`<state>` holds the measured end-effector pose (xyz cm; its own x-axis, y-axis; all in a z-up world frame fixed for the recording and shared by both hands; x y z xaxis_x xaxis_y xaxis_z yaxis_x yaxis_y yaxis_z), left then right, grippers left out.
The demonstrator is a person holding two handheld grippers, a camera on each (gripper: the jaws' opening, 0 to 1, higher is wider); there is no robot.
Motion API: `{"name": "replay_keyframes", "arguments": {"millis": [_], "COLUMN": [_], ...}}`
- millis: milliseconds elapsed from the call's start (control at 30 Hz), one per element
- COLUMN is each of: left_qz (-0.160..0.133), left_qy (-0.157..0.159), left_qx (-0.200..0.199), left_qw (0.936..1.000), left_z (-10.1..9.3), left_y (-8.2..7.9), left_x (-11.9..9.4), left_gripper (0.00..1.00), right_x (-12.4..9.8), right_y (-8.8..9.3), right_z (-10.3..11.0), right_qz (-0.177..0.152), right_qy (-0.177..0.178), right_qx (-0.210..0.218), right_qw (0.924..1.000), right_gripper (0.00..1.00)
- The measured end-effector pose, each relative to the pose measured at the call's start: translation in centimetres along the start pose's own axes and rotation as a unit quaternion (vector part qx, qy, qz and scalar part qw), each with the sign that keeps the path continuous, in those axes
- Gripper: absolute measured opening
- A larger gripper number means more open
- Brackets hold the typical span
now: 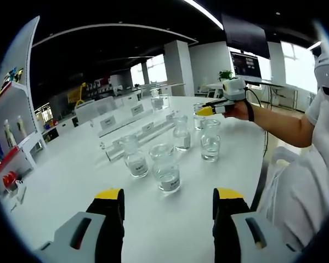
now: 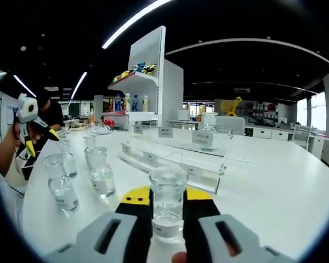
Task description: Identify the label on the chemical reagent bottle, grasp the chemical reagent bottle, and place it in the designated position on the reagent rack
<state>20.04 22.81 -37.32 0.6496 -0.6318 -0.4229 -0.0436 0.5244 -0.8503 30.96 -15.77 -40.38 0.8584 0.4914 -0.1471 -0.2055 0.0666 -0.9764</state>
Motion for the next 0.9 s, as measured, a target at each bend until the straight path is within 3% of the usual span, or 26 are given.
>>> {"name": "replay_keyframes", "arguments": {"millis": [300,900], "left_qz": [0.007,0.010], "left_qy": [0.005,0.015], "left_qx": [0.001,0.001], "left_qw": [1.0000,0.9998], "left_z": [-0.2,-0.6], "left_y": [0.1,0.4], "left_x": [0.2,0.6], "left_gripper": [0.65,0.65], "right_x": [-0.2,0.0], "right_y": [-0.3,-2.3], "right_z": [0.0,-0.4], "right_qz": [-0.001,-0.017], "right_qy": [0.005,0.008], "right_qx": [-0.012,0.021], "right_qw": [0.9999,0.9996], "right_gripper": [0.17,0.16]}}
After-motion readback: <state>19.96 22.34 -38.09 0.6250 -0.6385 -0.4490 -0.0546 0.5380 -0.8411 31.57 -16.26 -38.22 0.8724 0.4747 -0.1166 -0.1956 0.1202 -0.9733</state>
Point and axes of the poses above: the point that each gripper's makers call its tool centre point, and the gripper's own axes: x roughly forward along the fingers, z roughly to its left, y roughly out of its underside, the point moved 7 cm from there along -x, roughly backward along the fingers, and after that the axes turned 12 degrees about x, right-handed, at the moved point
